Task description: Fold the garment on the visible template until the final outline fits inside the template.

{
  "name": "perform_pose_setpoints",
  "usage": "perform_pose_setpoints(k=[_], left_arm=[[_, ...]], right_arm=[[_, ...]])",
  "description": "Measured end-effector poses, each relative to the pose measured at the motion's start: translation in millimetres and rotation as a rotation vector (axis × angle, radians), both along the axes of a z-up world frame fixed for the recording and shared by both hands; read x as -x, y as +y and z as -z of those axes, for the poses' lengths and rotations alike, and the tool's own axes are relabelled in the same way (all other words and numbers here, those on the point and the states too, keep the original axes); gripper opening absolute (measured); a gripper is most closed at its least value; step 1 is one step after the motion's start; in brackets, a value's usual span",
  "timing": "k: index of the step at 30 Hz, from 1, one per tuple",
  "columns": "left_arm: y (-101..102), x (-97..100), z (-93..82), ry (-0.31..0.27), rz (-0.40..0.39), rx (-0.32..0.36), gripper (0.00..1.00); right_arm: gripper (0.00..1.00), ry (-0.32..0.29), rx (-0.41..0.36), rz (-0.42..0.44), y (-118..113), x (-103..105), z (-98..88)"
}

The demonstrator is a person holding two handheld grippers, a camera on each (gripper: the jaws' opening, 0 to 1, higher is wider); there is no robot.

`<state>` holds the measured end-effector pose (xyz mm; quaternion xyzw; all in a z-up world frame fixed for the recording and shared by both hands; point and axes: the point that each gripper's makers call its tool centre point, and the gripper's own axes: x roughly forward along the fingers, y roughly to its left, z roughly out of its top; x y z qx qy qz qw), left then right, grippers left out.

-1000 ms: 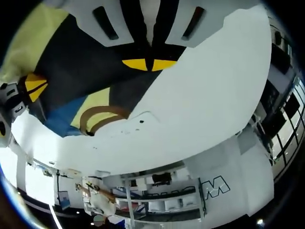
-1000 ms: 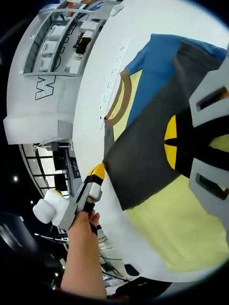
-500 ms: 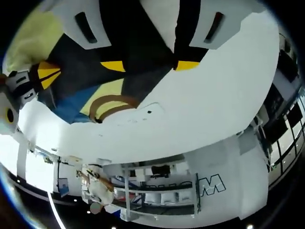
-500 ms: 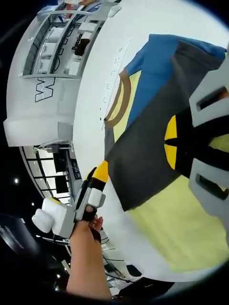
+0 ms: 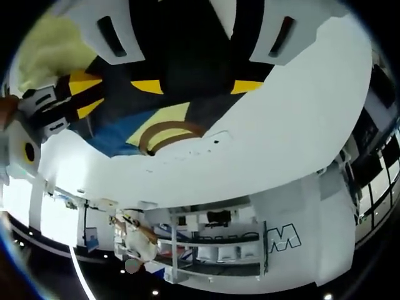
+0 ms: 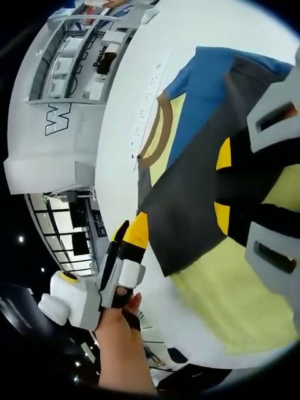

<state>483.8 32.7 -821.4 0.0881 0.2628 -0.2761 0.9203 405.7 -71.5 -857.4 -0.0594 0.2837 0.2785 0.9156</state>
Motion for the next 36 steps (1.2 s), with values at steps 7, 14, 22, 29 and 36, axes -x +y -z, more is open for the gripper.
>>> perform_pose_setpoints(k=[7, 14, 22, 29, 36], left_arm=[[-3, 7.3, 1.3, 0.007, 0.003, 0.005, 0.40], [-8, 15.7, 0.0, 0.015, 0.001, 0.017, 0.46], [-13, 33.6, -4.4, 0.020, -0.010, 0.044, 0.53], [-15, 50.6, -12.7, 0.017, -0.032, 0.080, 0.55], [-19, 71.7, -24.5, -0.001, -0.034, 0.107, 0.56]], right_arm=[[0.29, -0.026, 0.013, 0.018, -4, -3, -6.0], [0.41, -0.040, 0.010, 0.054, -11, -4, -12.3], [0.53, -0.056, -0.004, 0.092, -19, 1, -22.0], [0.62, -0.073, -0.012, 0.143, -32, 12, -31.6], [0.63, -0.109, -0.020, 0.150, -34, 27, -50.5]])
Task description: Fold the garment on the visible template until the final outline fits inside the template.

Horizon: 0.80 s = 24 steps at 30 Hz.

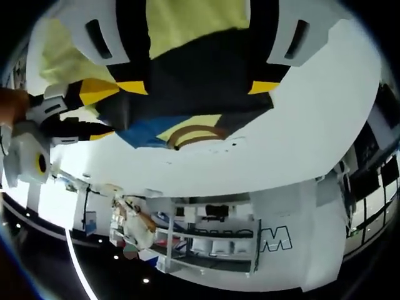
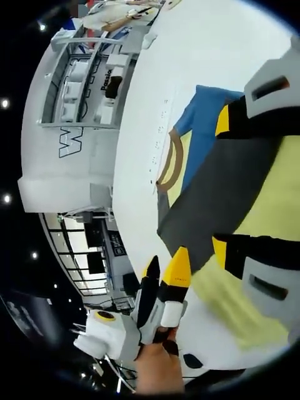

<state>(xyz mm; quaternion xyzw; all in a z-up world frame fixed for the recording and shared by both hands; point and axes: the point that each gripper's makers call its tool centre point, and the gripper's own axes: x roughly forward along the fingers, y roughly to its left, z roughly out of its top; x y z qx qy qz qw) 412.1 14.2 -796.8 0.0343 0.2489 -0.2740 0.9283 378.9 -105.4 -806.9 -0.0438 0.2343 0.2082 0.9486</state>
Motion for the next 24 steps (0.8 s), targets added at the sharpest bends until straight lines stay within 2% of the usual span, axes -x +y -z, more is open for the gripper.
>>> perform_pose_setpoints(k=[8, 17, 18, 20, 24], left_arm=[[-1, 31.4, -8.4, -0.011, 0.019, 0.010, 0.57], [-1, 70.7, -28.4, -0.040, 0.037, 0.031, 0.58], [0, 81.4, -29.4, -0.037, 0.031, 0.041, 0.58], [1, 85.8, -29.6, -0.037, 0.031, 0.043, 0.57], [2, 119.5, -27.3, -0.030, 0.043, 0.048, 0.57]], right_arm=[[0.63, -0.019, 0.005, -0.004, -5, 26, -13.1], [0.63, -0.037, 0.017, 0.005, -19, 61, -27.5], [0.63, -0.031, 0.010, 0.016, -23, 71, -29.3], [0.63, -0.034, 0.007, 0.021, -26, 80, -31.6], [0.63, -0.035, 0.026, 0.005, -28, 103, -37.0]])
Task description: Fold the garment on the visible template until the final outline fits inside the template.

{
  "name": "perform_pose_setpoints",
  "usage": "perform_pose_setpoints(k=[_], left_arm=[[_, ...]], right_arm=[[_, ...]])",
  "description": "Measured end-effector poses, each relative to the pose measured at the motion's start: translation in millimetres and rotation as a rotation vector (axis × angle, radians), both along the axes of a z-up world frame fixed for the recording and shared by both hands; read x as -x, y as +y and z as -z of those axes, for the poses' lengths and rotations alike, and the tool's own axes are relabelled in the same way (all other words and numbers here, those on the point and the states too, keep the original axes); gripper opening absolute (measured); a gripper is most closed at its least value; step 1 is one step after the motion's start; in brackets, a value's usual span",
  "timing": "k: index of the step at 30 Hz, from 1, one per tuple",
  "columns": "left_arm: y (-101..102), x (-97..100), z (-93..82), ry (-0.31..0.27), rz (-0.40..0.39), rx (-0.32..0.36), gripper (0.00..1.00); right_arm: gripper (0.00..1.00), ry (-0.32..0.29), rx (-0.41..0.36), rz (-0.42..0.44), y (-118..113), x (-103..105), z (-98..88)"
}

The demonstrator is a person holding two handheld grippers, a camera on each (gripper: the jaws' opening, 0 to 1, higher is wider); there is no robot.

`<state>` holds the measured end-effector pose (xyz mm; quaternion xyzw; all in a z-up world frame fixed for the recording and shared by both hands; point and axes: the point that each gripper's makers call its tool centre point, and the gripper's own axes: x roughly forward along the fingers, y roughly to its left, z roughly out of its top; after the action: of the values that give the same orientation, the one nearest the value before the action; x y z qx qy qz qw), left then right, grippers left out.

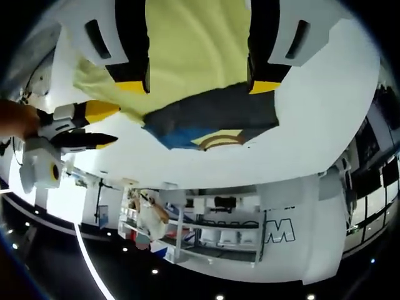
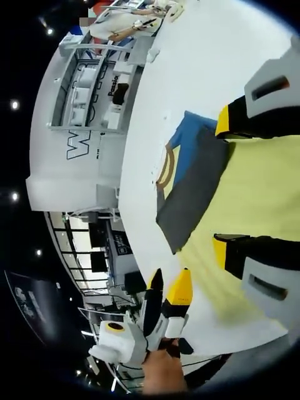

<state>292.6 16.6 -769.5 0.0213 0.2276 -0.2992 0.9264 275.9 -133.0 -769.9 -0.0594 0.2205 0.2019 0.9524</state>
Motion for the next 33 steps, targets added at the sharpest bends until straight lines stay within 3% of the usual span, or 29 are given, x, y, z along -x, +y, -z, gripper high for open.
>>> perform_pose_setpoints(k=[12, 23, 27, 33], left_arm=[[8, 66.1, 7.8, 0.046, 0.043, -0.024, 0.57], [48, 106.1, 25.8, 0.129, -0.002, -0.063, 0.56], [61, 113.1, 36.8, 0.164, -0.024, -0.089, 0.54], [65, 117.3, 47.1, 0.193, -0.025, -0.122, 0.53]], right_arm=[[0.62, 0.025, 0.020, -0.036, -9, 56, -10.7], [0.59, 0.154, 0.053, -0.037, -33, 99, 21.9], [0.59, 0.208, 0.065, -0.024, -44, 112, 35.0], [0.57, 0.269, 0.075, 0.018, -58, 120, 47.1]])
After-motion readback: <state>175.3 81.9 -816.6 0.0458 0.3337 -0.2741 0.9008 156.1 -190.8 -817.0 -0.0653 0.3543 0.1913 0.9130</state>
